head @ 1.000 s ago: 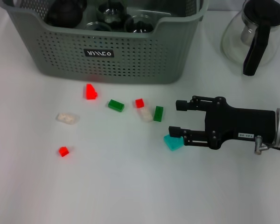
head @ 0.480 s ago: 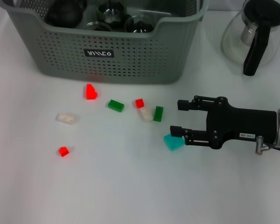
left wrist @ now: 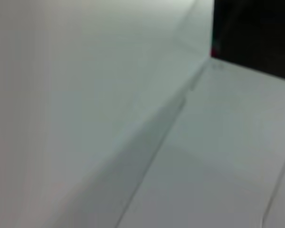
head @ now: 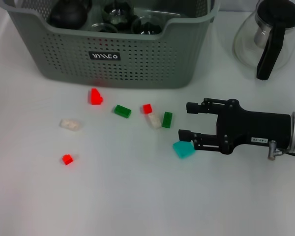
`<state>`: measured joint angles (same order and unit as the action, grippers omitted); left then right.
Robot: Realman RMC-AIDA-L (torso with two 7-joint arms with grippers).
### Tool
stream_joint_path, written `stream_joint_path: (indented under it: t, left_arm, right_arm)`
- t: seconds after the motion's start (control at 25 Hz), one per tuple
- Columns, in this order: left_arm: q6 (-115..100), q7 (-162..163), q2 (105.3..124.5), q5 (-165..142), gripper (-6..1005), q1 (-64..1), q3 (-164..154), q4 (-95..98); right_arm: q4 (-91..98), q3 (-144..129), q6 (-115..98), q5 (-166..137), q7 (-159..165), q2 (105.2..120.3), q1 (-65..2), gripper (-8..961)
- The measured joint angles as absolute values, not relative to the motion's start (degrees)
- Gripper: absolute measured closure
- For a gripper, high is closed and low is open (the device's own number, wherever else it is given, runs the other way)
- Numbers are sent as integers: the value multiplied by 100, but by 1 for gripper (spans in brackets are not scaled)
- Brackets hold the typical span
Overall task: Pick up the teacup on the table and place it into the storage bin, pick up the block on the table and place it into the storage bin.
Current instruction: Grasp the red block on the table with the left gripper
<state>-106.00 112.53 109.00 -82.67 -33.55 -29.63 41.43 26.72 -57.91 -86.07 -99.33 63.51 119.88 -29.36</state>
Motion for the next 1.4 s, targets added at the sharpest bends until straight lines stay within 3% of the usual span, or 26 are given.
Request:
stream_joint_path:
  t: [0.16, 0.36, 0.48, 0.56, 0.64, 0.68, 0.76, 0.88, 1.0, 1.4]
  left_arm:
    - [-10985, 10977, 10899, -9229, 232, -2949, -2981, 4777]
    - [-11188, 10775, 11086, -11135, 234, -2626, -3343, 5902]
    - [-11189, 10817, 11307, -12356, 235, -2561, -3780, 6522]
    - [-11171, 10868, 11515, -13153, 235, -2576, -4025, 6898]
    - [-11140, 10924, 11851, -14065, 250, -2629, -4179, 7384]
    - [-11140, 10924, 11851, -14065, 257, -2629, -4179, 7384]
    - [-11157, 10947, 12114, -14666, 272, -2663, -4298, 7800]
    - [-11231, 11043, 12355, -15183, 365, -2676, -4578, 8157]
    - [-11156, 11316, 12436, -15428, 457, -2635, -5085, 8313]
    - [-10278, 12363, 12440, -15711, 499, -2472, -6734, 8311]
  right_arm:
    - [2672, -5792, -8617, -9931, 6354, 11988, -2936, 208]
    - [2672, -5792, -8628, -9930, 6367, 11988, -2936, 209]
    - [2678, -5792, -8626, -9931, 6409, 11990, -2935, 209]
    - [2694, -5792, -8620, -9931, 6457, 11997, -2941, 209]
    - [2698, -5792, -8623, -9931, 6484, 11997, -2951, 209]
    - [2699, -5792, -8629, -9931, 6491, 11997, -2955, 209]
    - [2703, -5792, -8634, -9932, 6495, 11997, -2959, 209]
    - [2699, -5792, -8610, -9932, 6495, 11997, -2970, 209]
    - [2679, -5792, -8605, -9943, 6491, 11997, -2986, 209]
    - [2672, -5792, -8595, -9959, 6453, 11997, -2953, 209]
